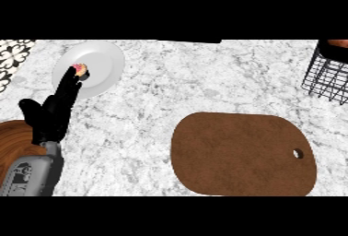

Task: Pick the sweet potato from the cutting board and place it in the basket

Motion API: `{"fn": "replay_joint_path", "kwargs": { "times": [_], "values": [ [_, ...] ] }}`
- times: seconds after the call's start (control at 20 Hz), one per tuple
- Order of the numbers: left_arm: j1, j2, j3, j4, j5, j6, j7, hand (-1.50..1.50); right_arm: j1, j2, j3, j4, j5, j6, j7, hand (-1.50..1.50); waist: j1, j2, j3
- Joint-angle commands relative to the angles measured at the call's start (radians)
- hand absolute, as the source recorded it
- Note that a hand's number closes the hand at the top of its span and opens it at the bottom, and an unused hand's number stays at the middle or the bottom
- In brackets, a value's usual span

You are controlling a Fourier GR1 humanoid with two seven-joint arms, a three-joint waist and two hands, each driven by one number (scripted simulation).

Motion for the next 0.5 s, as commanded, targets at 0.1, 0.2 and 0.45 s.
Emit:
{"fn": "replay_joint_path", "kwargs": {
  "times": [0.1, 0.2, 0.45],
  "values": [
    [0.003, 0.001, 0.007, 0.008, 0.004, -0.006, 0.01, 0.0, 0.029, 0.054, 0.015, 0.014, 0.017, 0.013, 0.029, 1.5, -0.006, 0.003, 0.005],
    [-0.002, 0.015, 0.006, -0.035, 0.0, -0.007, 0.019, 0.0, 0.039, 0.017, 0.006, 0.028, 0.008, 0.028, 0.014, 1.5, 0.011, 0.007, 0.007],
    [-0.057, 0.004, 0.01, 0.026, -0.008, 0.006, 0.034, 0.0, 0.03, 0.012, -0.01, 0.037, -0.01, 0.097, 0.024, 1.5, -0.006, 0.006, 0.006]
  ]
}}
